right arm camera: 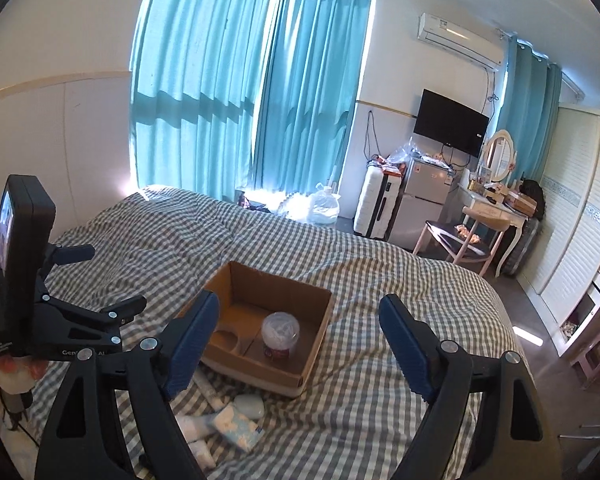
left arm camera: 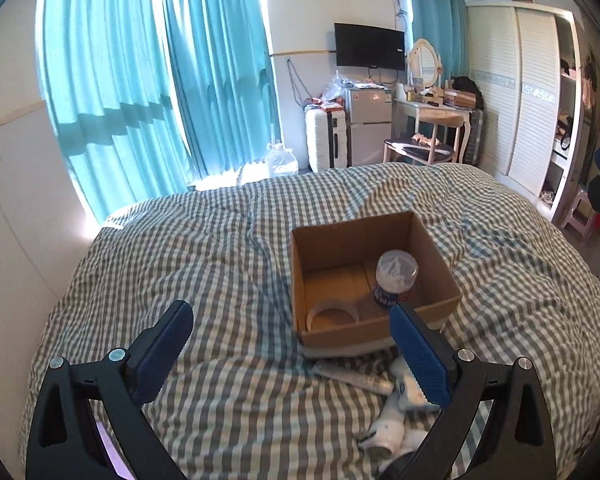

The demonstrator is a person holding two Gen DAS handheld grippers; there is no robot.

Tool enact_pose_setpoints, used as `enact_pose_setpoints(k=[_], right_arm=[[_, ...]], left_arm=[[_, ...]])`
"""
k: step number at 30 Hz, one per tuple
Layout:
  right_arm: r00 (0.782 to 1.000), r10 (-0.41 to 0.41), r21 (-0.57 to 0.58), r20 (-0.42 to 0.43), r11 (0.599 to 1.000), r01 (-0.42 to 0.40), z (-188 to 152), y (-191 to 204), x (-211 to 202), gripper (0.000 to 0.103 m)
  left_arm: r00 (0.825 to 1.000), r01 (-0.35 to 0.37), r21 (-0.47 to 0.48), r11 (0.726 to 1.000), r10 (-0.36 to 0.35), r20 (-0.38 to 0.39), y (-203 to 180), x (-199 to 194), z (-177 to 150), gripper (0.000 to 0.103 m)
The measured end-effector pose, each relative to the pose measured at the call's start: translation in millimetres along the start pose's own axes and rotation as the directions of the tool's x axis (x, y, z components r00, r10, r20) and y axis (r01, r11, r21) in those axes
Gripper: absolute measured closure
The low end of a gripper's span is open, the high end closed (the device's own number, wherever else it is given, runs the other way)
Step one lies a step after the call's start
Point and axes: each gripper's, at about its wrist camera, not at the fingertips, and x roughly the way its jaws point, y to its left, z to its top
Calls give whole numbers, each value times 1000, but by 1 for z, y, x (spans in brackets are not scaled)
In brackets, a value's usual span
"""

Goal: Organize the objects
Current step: 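Grasp the dark clear visor with the right tool and lift it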

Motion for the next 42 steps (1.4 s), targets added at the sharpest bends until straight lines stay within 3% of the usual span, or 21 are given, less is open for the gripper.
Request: enact_pose_setpoints(k=[7, 13, 22, 33, 39, 40, 41, 42], right_arm=[[998, 19, 30, -52, 999, -17, -61, 20, -18, 21], [982, 39, 38, -184, 999, -33, -125, 46, 8, 21], [913, 194, 111, -359, 980, -164, -194, 84, 57, 21], [882, 266, 124, -388, 964, -235, -211, 122, 62, 13], [880, 201, 80, -431, 980, -184, -219, 138, 85, 12], [879, 190, 76, -437, 982, -174, -220, 139, 88, 16], [880, 173, 70, -443, 985, -159, -221, 138, 89, 29], [882, 171, 68, -438, 985, -157, -221, 137, 88, 29]], left_arm=[[999, 23, -49, 999, -25, -33, 5, -10, -66, 2], [994, 4, 13, 1000, -2, -105, -13, 4, -115, 2], [980, -50, 8, 999, 51, -193, -8, 21, -164, 2], [979, -50, -19, 999, 46, -198, 8, 23, -173, 2], [976, -39, -39, 998, 30, -213, 12, 28, -176, 2], [976, -36, -42, 998, 27, -215, 12, 28, -176, 2], [976, -35, -42, 998, 25, -215, 12, 29, -176, 2], [976, -34, -42, 999, 24, -215, 11, 29, -176, 2]])
